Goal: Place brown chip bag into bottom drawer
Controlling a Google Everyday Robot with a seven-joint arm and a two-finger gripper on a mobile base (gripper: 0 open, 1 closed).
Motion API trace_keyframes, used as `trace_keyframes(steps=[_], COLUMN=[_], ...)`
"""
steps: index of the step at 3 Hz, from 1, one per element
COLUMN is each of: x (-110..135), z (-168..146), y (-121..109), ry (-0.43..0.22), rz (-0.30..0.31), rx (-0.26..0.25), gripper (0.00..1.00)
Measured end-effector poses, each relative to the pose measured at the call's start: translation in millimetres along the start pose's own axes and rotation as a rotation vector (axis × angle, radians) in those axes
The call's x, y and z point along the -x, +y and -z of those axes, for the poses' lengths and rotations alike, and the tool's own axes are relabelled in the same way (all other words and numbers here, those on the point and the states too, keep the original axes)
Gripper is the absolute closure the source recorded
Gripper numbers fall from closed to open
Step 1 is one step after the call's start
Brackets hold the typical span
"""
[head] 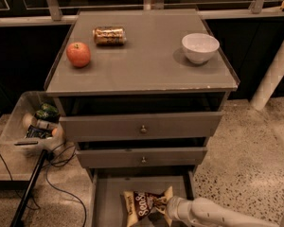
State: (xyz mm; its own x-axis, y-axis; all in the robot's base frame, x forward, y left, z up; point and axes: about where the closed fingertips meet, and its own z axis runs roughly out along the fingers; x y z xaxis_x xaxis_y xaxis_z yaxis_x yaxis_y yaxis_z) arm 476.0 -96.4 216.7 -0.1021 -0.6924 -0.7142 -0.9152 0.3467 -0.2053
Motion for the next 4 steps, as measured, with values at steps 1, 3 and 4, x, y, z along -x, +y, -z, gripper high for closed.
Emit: trace_keyframes(steps=[1, 3, 4], x=[-13, -36, -36], z=[-3, -26, -27], y=[-7, 3, 4], ry=[-0.004, 0.052, 0.055], rz=[-0.009, -0.038, -0.036], rx=[-0.072, -0.015, -0.01], gripper=[1.0, 1.0, 0.82])
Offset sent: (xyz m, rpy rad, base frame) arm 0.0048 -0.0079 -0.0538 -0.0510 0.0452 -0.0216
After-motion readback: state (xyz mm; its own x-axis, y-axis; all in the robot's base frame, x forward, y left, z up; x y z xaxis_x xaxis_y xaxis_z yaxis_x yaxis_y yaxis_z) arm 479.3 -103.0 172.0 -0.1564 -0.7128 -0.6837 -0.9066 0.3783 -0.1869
